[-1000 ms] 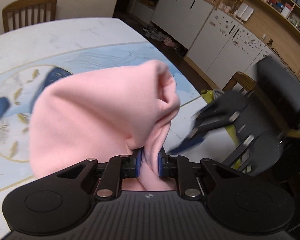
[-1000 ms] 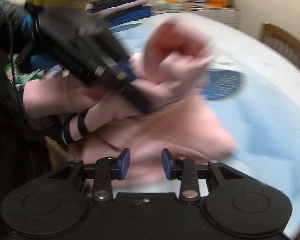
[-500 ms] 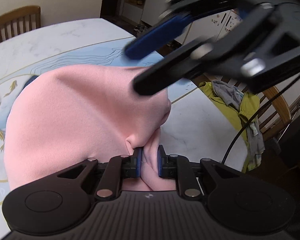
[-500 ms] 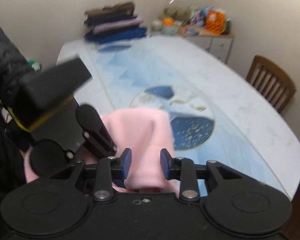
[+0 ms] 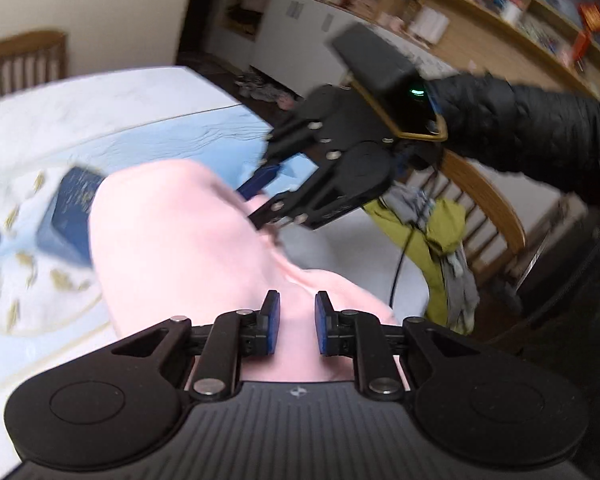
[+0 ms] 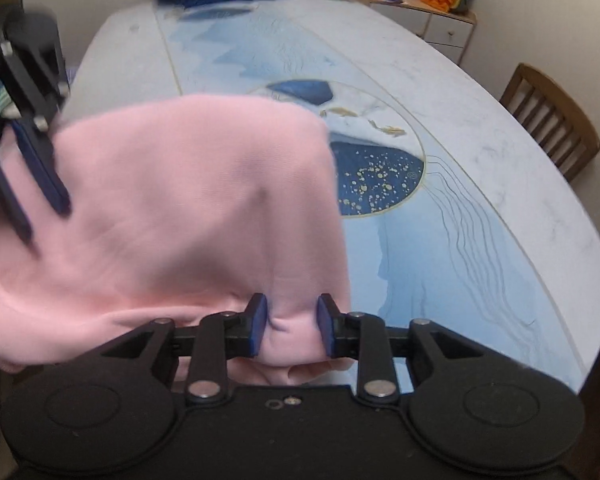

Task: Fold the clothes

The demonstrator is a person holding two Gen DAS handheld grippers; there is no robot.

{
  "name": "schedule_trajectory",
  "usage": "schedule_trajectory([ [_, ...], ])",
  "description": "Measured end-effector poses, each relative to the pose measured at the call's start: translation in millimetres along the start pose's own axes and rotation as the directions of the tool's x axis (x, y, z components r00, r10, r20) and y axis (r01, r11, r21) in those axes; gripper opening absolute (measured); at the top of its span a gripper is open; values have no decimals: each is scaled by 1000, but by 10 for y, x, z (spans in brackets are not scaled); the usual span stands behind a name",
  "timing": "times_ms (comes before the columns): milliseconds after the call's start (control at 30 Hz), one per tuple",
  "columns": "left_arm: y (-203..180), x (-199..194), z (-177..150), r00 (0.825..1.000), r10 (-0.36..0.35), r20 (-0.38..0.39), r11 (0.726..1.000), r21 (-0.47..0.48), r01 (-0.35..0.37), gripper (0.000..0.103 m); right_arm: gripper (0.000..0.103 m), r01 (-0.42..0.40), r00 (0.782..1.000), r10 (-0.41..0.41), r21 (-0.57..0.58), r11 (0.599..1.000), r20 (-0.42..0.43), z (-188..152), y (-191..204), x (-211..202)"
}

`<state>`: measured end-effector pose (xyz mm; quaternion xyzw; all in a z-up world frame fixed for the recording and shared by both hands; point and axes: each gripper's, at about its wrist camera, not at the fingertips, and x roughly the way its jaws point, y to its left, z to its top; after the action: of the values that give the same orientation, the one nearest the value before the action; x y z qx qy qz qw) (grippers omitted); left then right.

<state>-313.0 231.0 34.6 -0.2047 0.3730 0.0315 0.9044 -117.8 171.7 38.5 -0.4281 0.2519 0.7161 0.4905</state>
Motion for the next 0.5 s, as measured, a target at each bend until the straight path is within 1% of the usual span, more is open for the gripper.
schedule_trajectory([
  [100, 52, 128, -104, 1000, -2, -29, 1000, 1, 2, 16, 103, 3, 1000, -3, -27, 1000, 2, 25, 57, -73],
  [200, 158, 220, -120, 999, -9, -44, 1000, -23, 8, 16, 103, 19, 999, -17, -49, 999, 43, 127, 143, -320],
  [267, 225, 276, -130, 998, -13, -53, 999, -37, 11, 12, 103, 24, 996, -15, -93, 995, 92, 221, 307, -521],
  [367, 240, 269, -129, 998, -19, -57, 1000, -22, 18, 12, 103, -6, 992, 30, -188, 982, 122, 305, 645, -535],
  [467, 234, 256, -120, 998, -19, -62, 1000, -7, 19, 12, 103, -11, 999, 18, -217, 976, 31, 227, 746, -182],
  [500, 232, 251, -119, 998, -17, -64, 1000, -3, 17, 12, 103, -20, 999, 26, -188, 982, 26, 168, 697, -120],
])
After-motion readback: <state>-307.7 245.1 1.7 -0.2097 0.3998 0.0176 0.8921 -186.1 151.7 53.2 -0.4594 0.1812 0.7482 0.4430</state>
